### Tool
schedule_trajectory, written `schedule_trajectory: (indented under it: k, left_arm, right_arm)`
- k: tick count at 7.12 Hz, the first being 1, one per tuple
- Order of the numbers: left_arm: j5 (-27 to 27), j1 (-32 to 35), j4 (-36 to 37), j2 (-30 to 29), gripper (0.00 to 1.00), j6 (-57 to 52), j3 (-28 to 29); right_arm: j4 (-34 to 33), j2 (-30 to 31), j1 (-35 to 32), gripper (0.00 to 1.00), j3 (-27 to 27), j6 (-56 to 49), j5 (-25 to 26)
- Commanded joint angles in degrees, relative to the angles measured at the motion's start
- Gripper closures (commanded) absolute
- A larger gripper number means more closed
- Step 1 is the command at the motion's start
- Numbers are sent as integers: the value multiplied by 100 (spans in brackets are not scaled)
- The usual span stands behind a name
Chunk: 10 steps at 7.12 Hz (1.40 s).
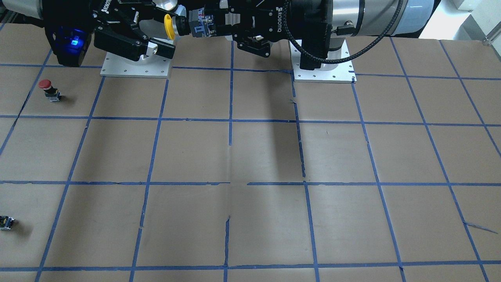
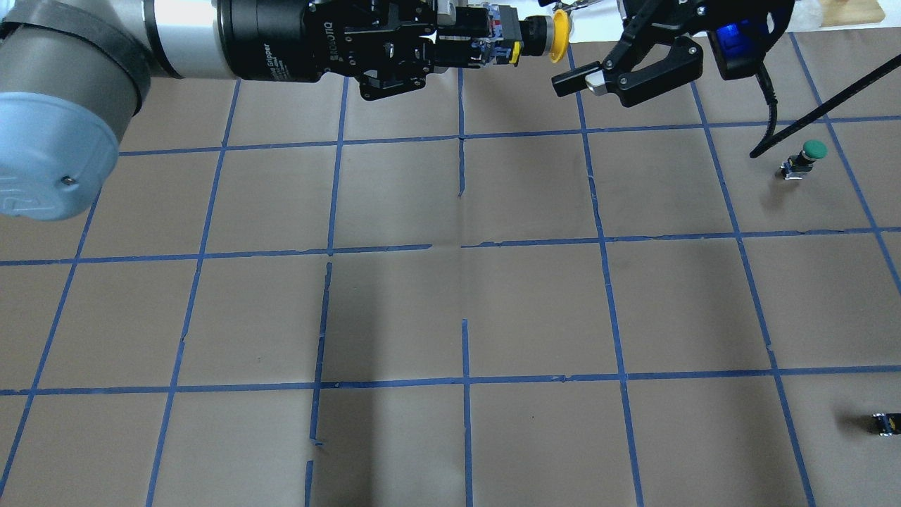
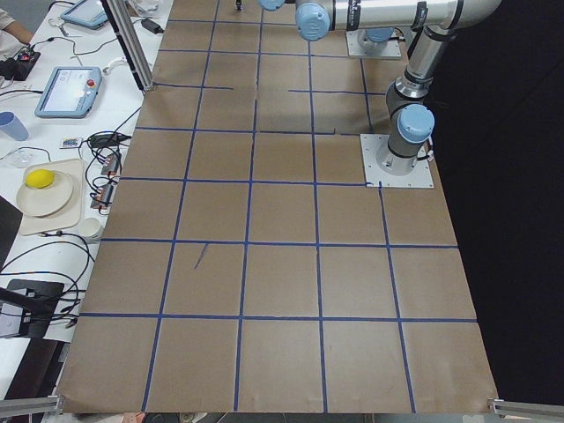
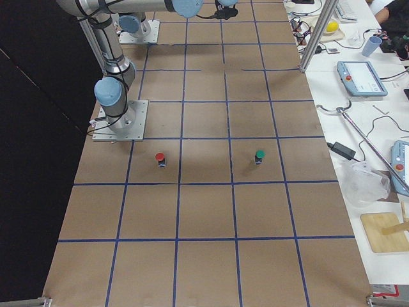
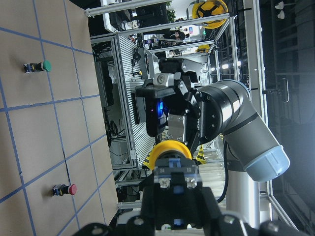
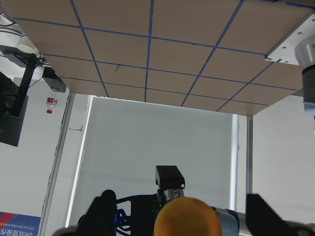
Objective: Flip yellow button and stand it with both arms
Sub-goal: 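Grasp the yellow cap with the right gripper and open the left gripper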
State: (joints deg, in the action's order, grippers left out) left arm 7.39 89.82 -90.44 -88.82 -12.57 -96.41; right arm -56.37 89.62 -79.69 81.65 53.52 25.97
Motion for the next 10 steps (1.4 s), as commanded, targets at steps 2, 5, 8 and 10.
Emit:
schedule_trajectory:
  k: [2, 5, 8, 10]
  left_arm:
    - [16, 0, 105, -22, 76, -26, -18]
    - [25, 0, 158, -22, 76, 9, -27]
    - [25, 0, 167, -22, 76, 9, -27]
    - [78, 0, 158, -13, 43, 226, -27]
  right_arm:
    - [47, 20, 6, 17, 0, 0, -21]
    - [214, 91, 6, 40, 9, -17, -39]
    - [214, 82, 6, 76, 9, -17, -13]
    - [214, 82, 6, 78, 9, -9, -13]
